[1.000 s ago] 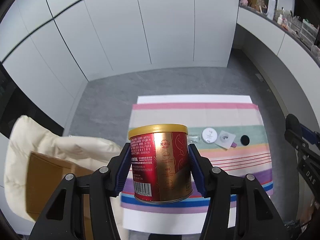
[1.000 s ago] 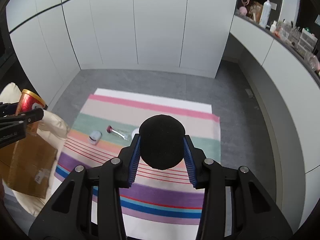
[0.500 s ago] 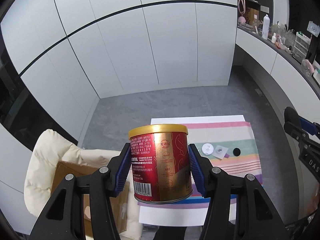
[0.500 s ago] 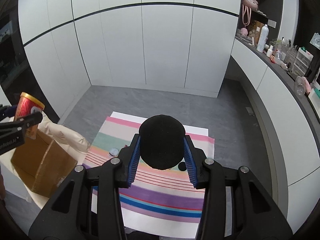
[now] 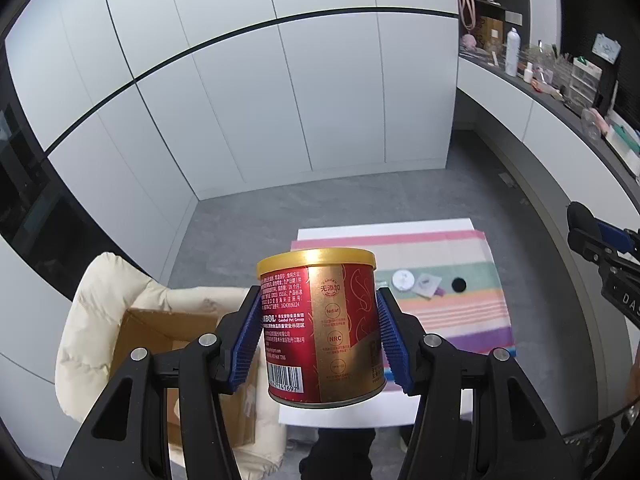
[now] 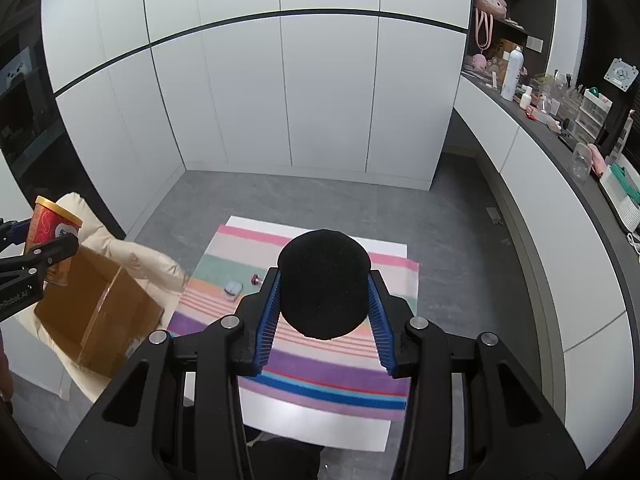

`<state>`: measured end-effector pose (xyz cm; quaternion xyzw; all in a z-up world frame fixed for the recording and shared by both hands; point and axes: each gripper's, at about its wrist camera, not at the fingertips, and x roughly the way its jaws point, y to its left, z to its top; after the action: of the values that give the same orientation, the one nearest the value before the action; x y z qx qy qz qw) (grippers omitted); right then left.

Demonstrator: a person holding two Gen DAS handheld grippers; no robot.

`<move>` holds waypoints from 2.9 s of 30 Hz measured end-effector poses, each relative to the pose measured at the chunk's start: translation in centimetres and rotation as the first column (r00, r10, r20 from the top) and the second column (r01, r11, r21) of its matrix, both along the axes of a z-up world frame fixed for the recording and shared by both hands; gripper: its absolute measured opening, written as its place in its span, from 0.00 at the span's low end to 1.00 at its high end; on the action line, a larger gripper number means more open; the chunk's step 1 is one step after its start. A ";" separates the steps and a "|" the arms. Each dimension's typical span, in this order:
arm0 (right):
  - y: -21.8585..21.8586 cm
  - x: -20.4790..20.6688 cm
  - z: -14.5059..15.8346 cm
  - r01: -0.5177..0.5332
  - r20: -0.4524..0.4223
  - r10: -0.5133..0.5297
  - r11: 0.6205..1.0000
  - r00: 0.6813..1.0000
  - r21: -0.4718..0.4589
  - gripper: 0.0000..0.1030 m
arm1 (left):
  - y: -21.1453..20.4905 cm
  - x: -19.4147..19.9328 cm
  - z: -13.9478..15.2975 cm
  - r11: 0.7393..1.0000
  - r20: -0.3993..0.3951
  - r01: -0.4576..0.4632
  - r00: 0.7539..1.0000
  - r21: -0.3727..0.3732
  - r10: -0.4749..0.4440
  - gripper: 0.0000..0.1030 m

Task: Organize objects
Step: 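Carry the red-gold tin and black sponge over the cardboard box with both tools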

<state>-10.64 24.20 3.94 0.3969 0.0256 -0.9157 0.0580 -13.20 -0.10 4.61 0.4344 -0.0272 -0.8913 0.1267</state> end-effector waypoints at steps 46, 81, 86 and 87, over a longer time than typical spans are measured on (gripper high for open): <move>-0.8 20.1 -12.7 -0.017 0.207 0.024 0.999 0.978 -0.036 0.42 | -4.3 22.2 -10.0 0.988 0.038 -0.138 0.990 0.075 0.135 0.54; -37.1 17.5 -11.9 -0.672 0.146 0.668 0.740 0.730 -0.026 0.42 | -25.0 34.1 -15.3 0.762 0.094 -0.643 0.765 0.075 0.637 0.54; -38.4 17.7 -12.8 -0.678 0.170 0.670 0.735 0.723 -0.010 0.42 | -25.2 33.3 -15.7 0.774 0.094 -0.626 0.780 0.095 0.619 0.54; -38.6 17.7 -13.0 -0.679 0.175 0.669 0.734 0.722 -0.004 0.42 | -25.3 33.3 -15.8 0.775 0.093 -0.624 0.781 0.101 0.617 0.54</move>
<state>7.10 -14.40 -9.11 0.4362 0.1910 -0.7946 0.3767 20.06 -25.42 -11.21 0.4502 0.1704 -0.7876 0.3847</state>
